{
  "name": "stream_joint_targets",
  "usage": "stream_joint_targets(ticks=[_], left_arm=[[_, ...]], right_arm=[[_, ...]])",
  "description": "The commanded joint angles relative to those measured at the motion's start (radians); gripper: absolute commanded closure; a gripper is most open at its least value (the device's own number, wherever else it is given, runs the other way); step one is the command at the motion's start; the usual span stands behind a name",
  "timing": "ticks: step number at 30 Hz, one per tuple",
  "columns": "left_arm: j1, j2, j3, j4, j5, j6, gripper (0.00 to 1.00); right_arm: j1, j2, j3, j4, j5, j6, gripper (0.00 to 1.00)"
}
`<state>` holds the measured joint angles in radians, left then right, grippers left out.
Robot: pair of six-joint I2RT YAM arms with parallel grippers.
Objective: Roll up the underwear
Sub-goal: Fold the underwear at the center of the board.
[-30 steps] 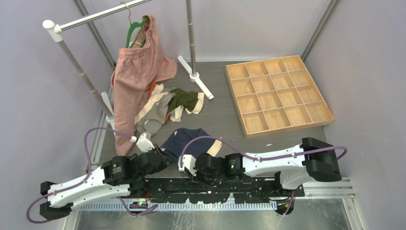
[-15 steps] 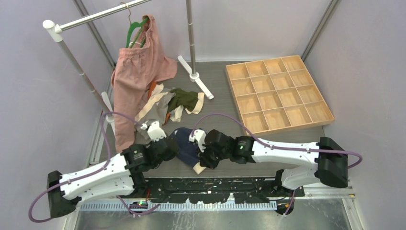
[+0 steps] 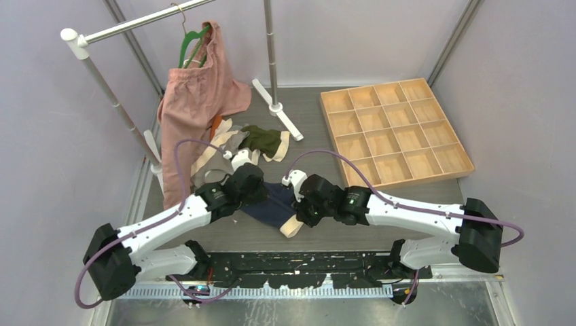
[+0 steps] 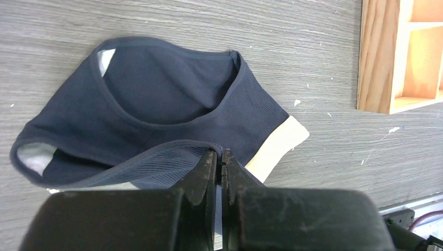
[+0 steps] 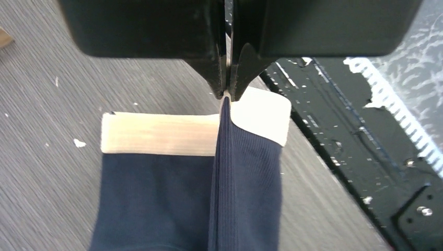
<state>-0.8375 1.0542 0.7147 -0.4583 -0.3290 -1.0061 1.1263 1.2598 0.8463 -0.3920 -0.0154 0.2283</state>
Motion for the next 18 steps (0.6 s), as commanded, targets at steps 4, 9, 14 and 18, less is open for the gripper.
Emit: stream_joint_targets(ticks=[4,9,14,18], left_arm=[[0.034,0.112,0.052,0.118,0.003,0.143,0.99],[0.055,0.141,0.032,0.159,0.003,0.164,0.99],[0.071,0.178,0.016,0.22,0.016,0.189,1.0],[0.079,0.219,0.013,0.257,0.018,0.209,0.99]], right_arm=[[-0.035,0.036,0.007,-0.098,0.123,0.033,0.99],[-0.039,0.069,0.016,-0.077,0.188,0.039,0.99],[-0.042,0.125,0.03,-0.062,0.239,0.037,0.99],[-0.042,0.172,0.038,-0.052,0.281,0.034,0.99]])
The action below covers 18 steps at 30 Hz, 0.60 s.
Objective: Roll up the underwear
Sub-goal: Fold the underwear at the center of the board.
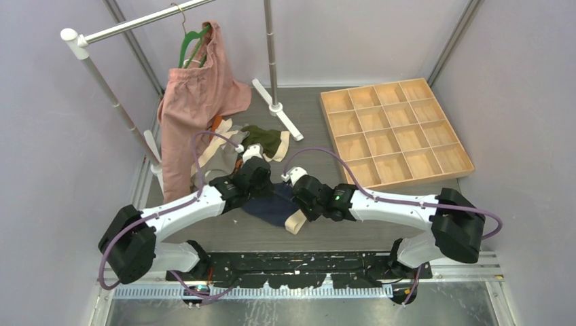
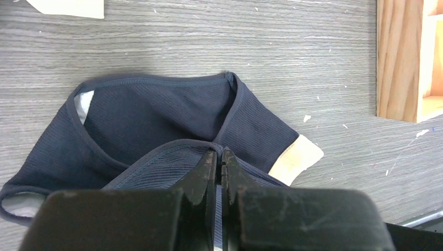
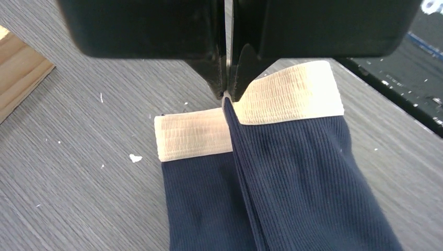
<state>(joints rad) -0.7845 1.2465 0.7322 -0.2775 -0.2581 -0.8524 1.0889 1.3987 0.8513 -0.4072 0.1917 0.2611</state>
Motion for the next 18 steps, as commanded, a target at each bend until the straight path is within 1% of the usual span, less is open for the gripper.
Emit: stream_joint_targets(ticks=[1,12,18], left_arm=[[0.027,0.033,-0.008,0.088,-0.055,0.058,0.99],[0.046,0.097,-0.033,0.154,-0.034,0.079,0.99],[0.054,0.128,-0.036,0.182,-0.023,0.082,0.99]], right_arm=[[-0.003,0.041,0.034,-0.036,0.089,0.001,0.99],[-0.013,0.076,0.029,-0.002,0.145,-0.001,0.99],[-0.027,0.104,0.027,0.007,0.142,-0.003,0.99]])
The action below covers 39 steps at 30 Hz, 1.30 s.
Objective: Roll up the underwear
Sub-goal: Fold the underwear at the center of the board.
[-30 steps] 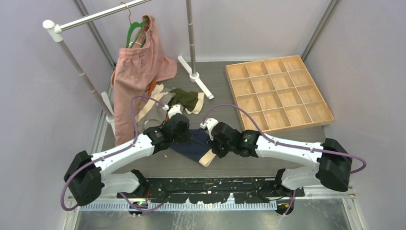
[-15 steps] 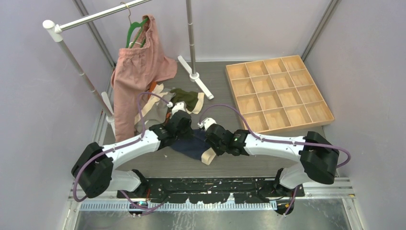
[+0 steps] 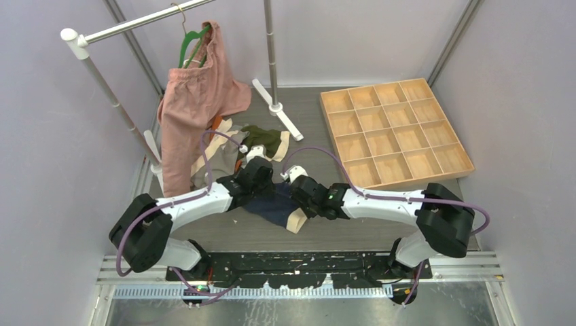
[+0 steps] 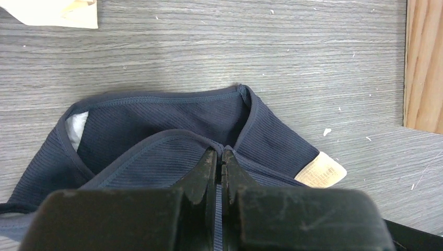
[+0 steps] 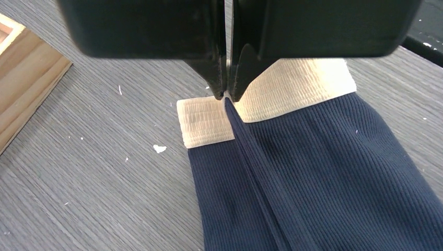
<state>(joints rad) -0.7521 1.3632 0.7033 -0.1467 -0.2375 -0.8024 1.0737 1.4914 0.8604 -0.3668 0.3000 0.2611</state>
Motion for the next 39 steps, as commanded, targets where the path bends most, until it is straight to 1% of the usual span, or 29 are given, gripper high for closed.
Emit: stream_joint_targets(ticks=[1,16,17,19,24,25,27,30,32,35,39], left_arm=[[0.024,0.013,-0.007,0.052,-0.044,0.032,0.99],[0.04,0.031,-0.022,0.027,-0.065,0.013,0.98],[0.04,0.03,-0.023,0.024,-0.067,0.011,0.96],[0.043,0.021,-0.025,0.012,-0.072,0.007,0.85],[0.043,-0.061,-0.048,-0.018,-0.071,-0.002,0.51],[0.043,-0.085,-0.058,-0.019,-0.058,-0.004,0.45],[0.042,-0.142,-0.082,-0.016,-0.013,-0.006,0.4],[0.032,-0.199,-0.135,0.039,0.084,-0.01,0.41],[0.013,-0.234,-0.175,0.099,0.134,-0.013,0.45],[-0.015,-0.249,-0.218,0.217,0.204,-0.007,0.55],[-0.048,-0.166,-0.2,0.325,0.297,0.045,0.72]], right_arm=[[-0.016,0.016,0.017,-0.031,0.029,-0.004,0.99],[-0.064,0.065,0.019,-0.014,-0.035,0.019,0.99],[-0.066,0.066,0.02,-0.014,-0.037,0.02,0.99],[-0.073,0.067,0.019,-0.014,-0.044,0.022,0.99],[-0.08,0.07,0.019,-0.009,-0.065,0.027,0.99],[-0.082,0.072,0.017,-0.009,-0.067,0.029,0.99],[-0.084,0.074,0.016,-0.006,-0.077,0.032,0.99],[-0.087,0.075,0.011,0.006,-0.092,0.037,0.99],[-0.088,0.075,0.008,0.013,-0.1,0.04,0.99],[-0.089,0.073,0.005,0.021,-0.106,0.042,0.99],[-0.095,0.068,0.002,0.032,-0.118,0.048,0.99]])
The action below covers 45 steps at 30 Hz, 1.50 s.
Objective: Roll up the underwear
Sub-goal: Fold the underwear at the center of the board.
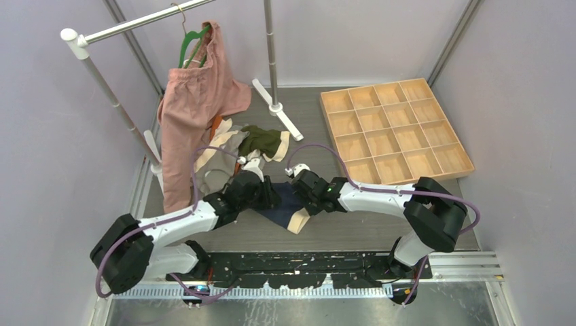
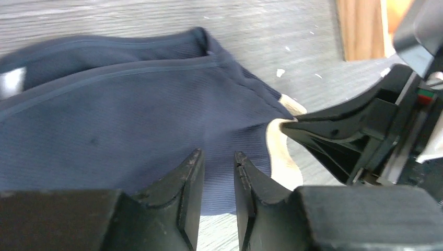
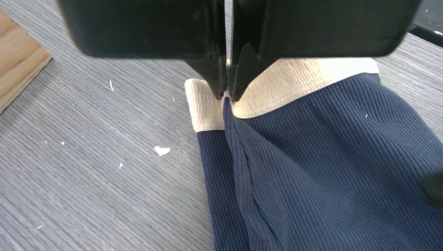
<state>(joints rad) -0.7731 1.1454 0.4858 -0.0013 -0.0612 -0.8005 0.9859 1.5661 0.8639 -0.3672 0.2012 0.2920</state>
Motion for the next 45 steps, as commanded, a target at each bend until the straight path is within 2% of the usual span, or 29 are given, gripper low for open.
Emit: stream_joint_targets(ticks=[1,11,22,34,39,45], left_arm=[[-0.038,0.073,0.027,0.2,0.127,0.053,0.74],[-0.072,0.195,0.096,0.256,0.177,0.101,0.81],[-0.105,0.228,-0.003,0.31,0.247,0.107,0.83],[-0.151,0.233,-0.131,0.357,0.25,0.073,0.87],[-0.159,0.229,-0.169,0.365,0.229,0.062,0.89],[-0.16,0.22,-0.195,0.362,0.199,0.057,0.92]], right_arm=[[-0.008,-0.007,-0.003,0.033,-0.021,0.019,0.99],[-0.017,-0.016,-0.009,0.031,-0.029,0.029,0.99],[-0.028,-0.01,-0.007,0.03,-0.035,0.037,0.99],[-0.035,0.014,-0.001,0.03,-0.023,0.057,0.98],[-0.038,0.024,-0.001,0.031,-0.02,0.069,0.93],[-0.043,0.006,-0.005,0.034,-0.012,0.085,0.75]])
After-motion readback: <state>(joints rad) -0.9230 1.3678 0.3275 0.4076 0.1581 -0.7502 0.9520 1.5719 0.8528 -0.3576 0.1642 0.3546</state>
